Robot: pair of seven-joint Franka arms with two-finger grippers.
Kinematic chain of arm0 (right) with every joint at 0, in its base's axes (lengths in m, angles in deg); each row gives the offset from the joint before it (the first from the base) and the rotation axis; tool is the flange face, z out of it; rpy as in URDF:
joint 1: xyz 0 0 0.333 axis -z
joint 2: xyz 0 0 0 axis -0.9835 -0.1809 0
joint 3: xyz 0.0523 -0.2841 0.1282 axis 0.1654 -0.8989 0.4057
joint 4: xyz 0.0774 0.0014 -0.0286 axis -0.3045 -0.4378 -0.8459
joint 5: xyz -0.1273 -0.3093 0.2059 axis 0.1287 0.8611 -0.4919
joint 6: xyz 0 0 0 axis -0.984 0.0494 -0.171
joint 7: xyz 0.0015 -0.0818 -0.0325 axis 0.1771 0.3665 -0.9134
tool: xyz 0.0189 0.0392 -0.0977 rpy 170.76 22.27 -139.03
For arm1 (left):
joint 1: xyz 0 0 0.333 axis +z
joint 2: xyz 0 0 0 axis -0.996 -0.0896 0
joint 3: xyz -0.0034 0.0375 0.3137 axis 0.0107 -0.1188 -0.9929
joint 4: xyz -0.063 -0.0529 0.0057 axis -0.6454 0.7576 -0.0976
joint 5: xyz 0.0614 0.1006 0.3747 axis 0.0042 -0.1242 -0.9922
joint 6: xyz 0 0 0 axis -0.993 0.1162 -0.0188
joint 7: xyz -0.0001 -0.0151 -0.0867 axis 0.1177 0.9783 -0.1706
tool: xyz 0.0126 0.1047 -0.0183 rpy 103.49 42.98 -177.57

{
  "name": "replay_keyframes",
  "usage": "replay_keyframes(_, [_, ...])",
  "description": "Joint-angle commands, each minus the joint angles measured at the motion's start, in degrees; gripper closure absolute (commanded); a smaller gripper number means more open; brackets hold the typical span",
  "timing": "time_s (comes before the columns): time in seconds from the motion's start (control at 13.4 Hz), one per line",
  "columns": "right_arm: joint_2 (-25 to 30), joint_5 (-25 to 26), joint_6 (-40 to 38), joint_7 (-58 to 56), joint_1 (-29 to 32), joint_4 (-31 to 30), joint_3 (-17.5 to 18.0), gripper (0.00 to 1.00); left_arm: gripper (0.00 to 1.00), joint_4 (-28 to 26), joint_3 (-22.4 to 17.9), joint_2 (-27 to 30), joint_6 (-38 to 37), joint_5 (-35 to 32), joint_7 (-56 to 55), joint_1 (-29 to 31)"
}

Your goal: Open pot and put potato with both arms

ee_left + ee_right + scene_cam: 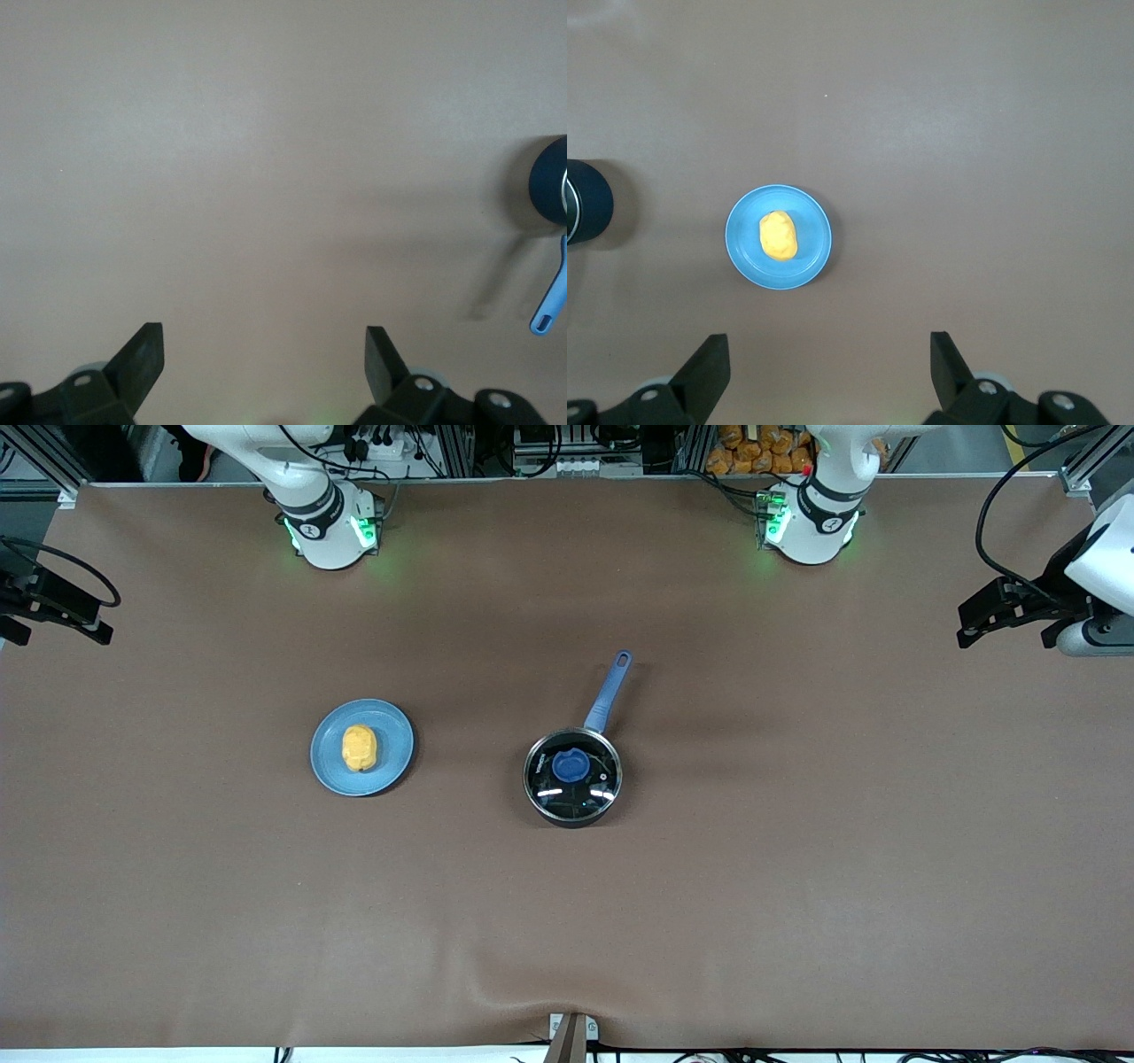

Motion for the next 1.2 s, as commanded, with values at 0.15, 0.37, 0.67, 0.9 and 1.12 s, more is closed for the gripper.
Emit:
replay_keyframes(0.15, [0.9,1.8,0.4,0.6,-0.8,-0.7,0.0,0.0,0.0,2.4,1.3,0.7,-1.4,0.7,-0.6,1.2])
replay_keyframes(0.37, [0.9,2.2,0.4,0.5,-0.7,-0.7,-0.1,0.0,0.0,3.4,1.3,-0.2,-2.1,0.7,-0.5,1.2])
replay_keyframes(0.67, [0.9,2.2,0.1,0.5,-1.4,-0.8,0.1,0.0,0.0,3.2,1.8,-0.4,-2.1,0.8,-0.7,0.6])
replay_keyframes(0.9, [0.9,2.2,0.2,0.6,-1.4,-0.8,0.1,0.0,0.0,3.1,3.1,-0.4,-2.1,0.9,-1.3,0.7])
replay_keyframes(1.12, [0.9,2.2,0.2,0.6,-1.5,-0.8,0.1,0.0,0.0,3.1,4.2,-0.8,-2.1,0.9,-4.7,-0.1])
